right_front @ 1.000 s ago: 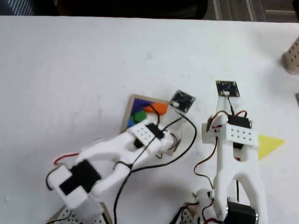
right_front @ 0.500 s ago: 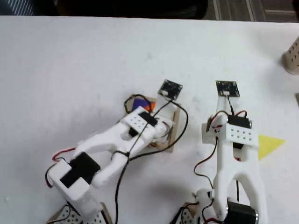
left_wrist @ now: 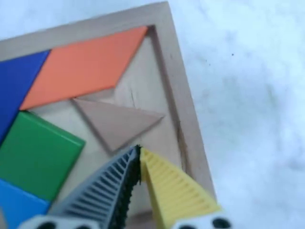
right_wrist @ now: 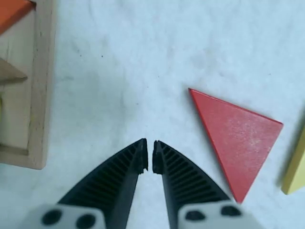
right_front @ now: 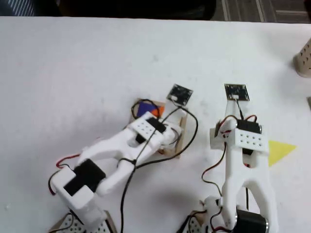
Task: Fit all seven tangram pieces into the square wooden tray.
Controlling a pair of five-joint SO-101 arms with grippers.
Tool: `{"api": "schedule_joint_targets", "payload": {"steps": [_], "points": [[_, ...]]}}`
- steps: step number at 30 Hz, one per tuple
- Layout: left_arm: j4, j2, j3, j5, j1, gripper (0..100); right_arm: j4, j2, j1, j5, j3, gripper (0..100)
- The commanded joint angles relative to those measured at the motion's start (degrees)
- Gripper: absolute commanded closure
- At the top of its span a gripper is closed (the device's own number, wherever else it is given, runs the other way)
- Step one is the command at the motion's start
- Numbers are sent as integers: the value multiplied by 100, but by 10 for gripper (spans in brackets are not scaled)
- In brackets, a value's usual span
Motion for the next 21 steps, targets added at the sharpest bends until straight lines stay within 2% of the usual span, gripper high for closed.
{"api": "schedule_joint_targets", "payload": {"steps": [1,10,17,21], "points": [[-202,-40,-281,70,163,978,-84,-224,-66,79,-26,974],[-668,84,-316,97,-233,978,-84,-224,-66,79,-26,974],[0,541,-967,105,-444,978,-163,-224,-66,79,26,974],[97,541,-958,105,-479,978,-163,-224,-66,79,26,974]]}}
